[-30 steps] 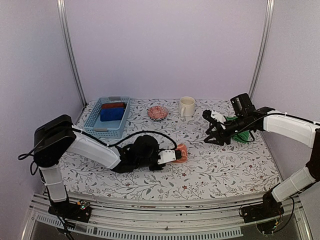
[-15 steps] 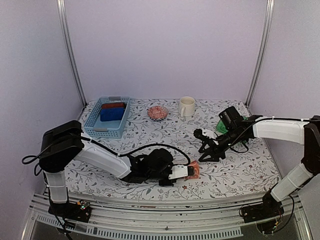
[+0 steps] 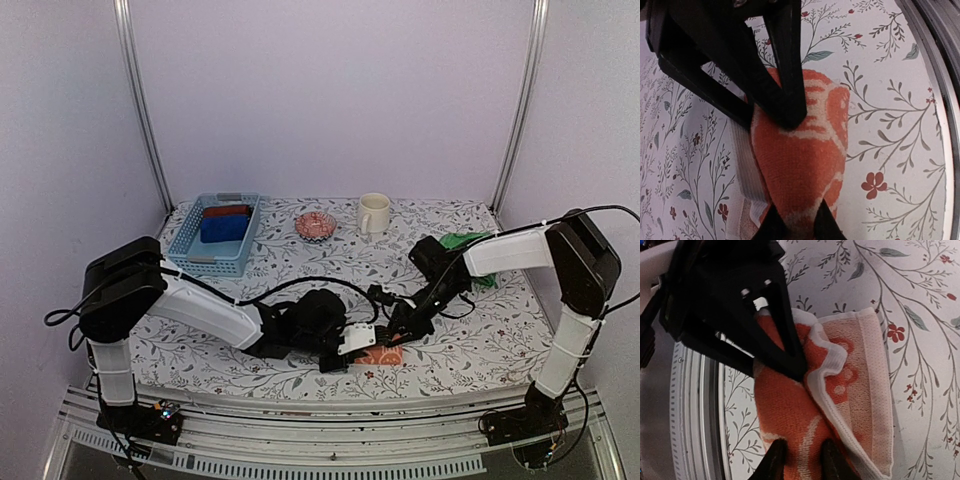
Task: Roll the towels
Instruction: Pass from the left arm to the right
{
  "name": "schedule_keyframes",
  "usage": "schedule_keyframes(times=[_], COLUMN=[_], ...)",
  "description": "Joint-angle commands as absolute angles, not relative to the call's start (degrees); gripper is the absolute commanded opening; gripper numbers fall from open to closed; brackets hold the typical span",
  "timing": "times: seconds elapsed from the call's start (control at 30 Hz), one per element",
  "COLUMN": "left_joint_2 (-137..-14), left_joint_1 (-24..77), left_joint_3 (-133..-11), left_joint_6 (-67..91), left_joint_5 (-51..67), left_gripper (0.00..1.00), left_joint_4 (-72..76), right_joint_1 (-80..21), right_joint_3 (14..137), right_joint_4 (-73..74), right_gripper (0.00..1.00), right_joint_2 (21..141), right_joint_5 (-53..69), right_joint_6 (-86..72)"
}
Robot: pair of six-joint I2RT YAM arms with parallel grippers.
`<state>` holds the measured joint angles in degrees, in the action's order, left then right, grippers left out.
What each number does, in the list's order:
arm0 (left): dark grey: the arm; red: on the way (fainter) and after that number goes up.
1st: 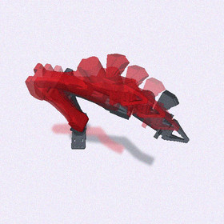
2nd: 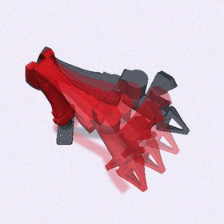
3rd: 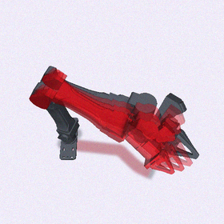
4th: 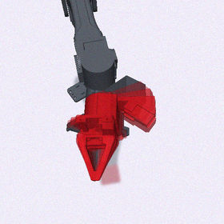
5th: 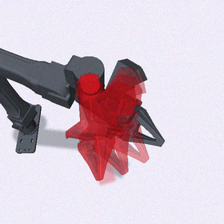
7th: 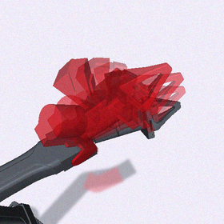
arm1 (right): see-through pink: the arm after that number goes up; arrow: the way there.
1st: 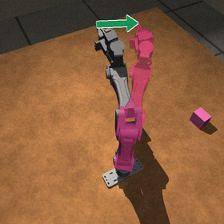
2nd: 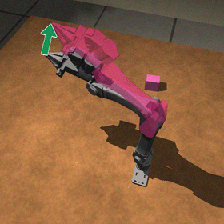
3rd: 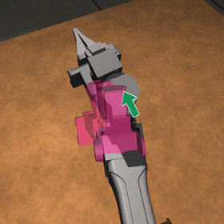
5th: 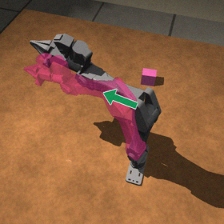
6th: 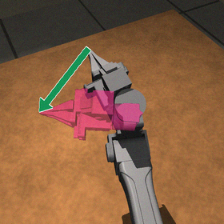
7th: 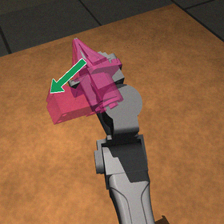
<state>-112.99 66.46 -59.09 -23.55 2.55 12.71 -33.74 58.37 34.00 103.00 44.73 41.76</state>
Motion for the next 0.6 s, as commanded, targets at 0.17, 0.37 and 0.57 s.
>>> schedule_keyframes(times=[0.17,0.37,0.57], left_joint_2=[-112.1,-101.3,-93.6], left_joint_1=[66.2,66.7,68.1], left_joint_3=[-57.8,-47.4,-39.0], left_joint_6=[-19.4,-19.8,-15.5], left_joint_5=[-3.1,-11.9,-25.3], left_gripper=[0.45,0.71,0.98], left_joint_4=[5.5,15.2,30.1], right_joint_1=[-33.8,-33.7,-32.9], right_joint_3=[64.3,68.7,73.9], right_joint_4=[42.2,47.4,53.4], right_gripper=[0.11,0.08,0.08], right_joint_2=[114.6,119.6,124.0], right_joint_5=[46.3,46.5,48.9], right_joint_6=[38.9,36.2,33.4])
